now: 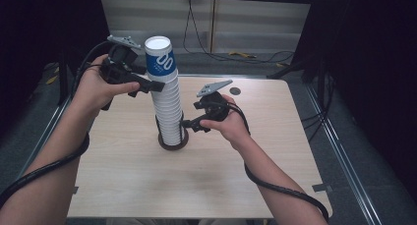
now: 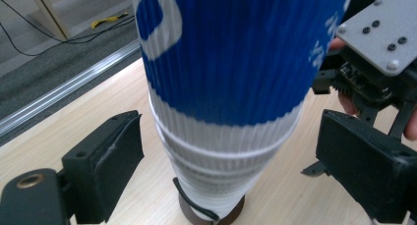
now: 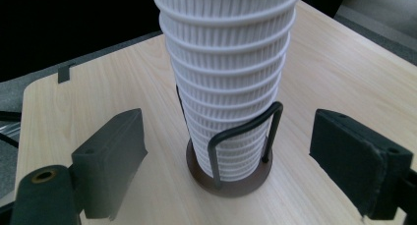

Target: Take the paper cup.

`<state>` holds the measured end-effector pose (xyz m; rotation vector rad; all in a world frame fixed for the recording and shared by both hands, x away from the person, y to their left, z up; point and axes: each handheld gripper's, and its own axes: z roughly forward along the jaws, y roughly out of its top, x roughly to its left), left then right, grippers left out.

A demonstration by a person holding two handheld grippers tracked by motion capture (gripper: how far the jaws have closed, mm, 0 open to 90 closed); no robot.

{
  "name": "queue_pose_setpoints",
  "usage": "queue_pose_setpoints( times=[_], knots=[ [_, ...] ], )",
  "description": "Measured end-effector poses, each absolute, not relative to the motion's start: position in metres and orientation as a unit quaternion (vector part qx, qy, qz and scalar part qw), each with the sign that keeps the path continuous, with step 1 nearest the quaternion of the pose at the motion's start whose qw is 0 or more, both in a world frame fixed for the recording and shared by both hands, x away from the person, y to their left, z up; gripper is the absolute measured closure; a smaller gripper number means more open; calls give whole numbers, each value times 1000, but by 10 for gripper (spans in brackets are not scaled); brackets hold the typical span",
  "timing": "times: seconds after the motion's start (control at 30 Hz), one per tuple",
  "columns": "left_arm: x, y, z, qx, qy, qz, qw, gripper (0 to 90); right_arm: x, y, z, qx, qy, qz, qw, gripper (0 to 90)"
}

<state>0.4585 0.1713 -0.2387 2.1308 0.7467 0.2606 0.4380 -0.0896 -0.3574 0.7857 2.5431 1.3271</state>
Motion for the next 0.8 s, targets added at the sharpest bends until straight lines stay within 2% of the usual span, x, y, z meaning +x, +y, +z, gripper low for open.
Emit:
queue_pose_setpoints(
  times=[0.53, 0.8],
  knots=[
    [472, 158, -235, 841, 308, 102, 433, 97, 446, -79, -338, 257, 848, 454, 94, 126],
    [471, 155, -231, 844, 300, 113, 430, 150, 449, -71, -328, 250, 848, 456, 102, 126]
  ],
)
